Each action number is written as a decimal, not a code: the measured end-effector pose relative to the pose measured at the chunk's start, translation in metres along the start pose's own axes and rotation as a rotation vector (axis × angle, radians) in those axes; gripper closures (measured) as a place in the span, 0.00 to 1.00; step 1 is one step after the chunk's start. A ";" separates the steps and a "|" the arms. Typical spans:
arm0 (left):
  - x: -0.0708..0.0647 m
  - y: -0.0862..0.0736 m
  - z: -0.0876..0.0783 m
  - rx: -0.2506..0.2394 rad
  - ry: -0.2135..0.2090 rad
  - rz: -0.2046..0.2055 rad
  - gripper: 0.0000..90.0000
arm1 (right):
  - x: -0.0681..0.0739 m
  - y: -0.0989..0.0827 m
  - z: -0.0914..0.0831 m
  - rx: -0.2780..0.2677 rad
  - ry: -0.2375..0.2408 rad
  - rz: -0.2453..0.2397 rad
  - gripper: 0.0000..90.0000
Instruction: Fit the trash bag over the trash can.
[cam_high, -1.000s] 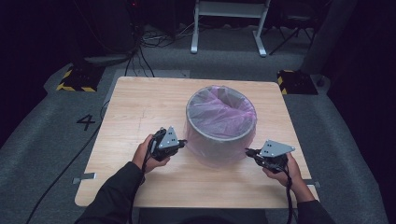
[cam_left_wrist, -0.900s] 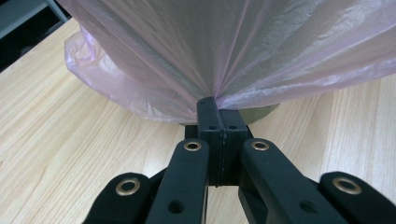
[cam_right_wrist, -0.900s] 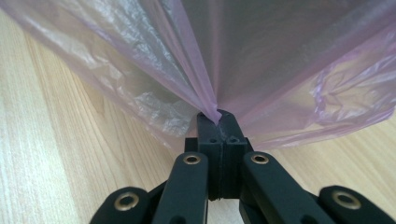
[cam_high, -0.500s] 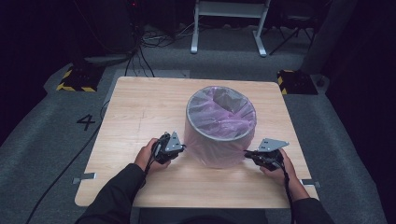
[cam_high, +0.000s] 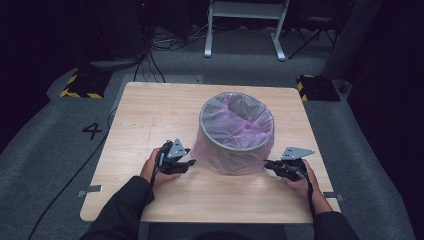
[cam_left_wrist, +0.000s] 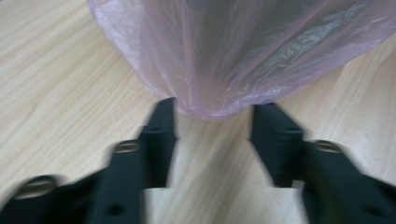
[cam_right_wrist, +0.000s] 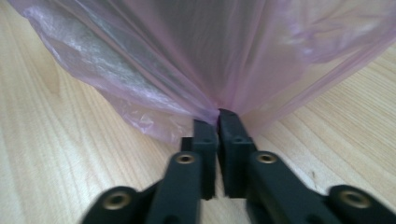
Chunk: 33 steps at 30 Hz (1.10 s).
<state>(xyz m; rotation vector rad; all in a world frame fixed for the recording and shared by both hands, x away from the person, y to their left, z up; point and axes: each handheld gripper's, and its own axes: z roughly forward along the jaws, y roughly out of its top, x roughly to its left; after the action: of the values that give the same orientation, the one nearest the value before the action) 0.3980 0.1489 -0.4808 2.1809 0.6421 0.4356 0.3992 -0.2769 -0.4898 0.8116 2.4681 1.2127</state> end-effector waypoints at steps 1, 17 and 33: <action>-0.001 -0.001 -0.002 0.006 0.011 -0.005 0.44 | 0.000 -0.001 -0.001 0.000 0.007 0.000 0.90; -0.008 -0.030 -0.029 0.061 -0.010 -0.097 0.18 | -0.001 -0.014 -0.043 -0.062 -0.012 0.040 0.24; 0.002 -0.043 -0.026 0.161 -0.011 -0.143 0.18 | 0.012 0.014 -0.077 -0.182 -0.036 0.027 0.21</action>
<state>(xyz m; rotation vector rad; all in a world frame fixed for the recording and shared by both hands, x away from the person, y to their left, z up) 0.3739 0.1898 -0.4983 2.2683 0.8466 0.3052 0.3588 -0.3125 -0.4314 0.8116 2.2851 1.3950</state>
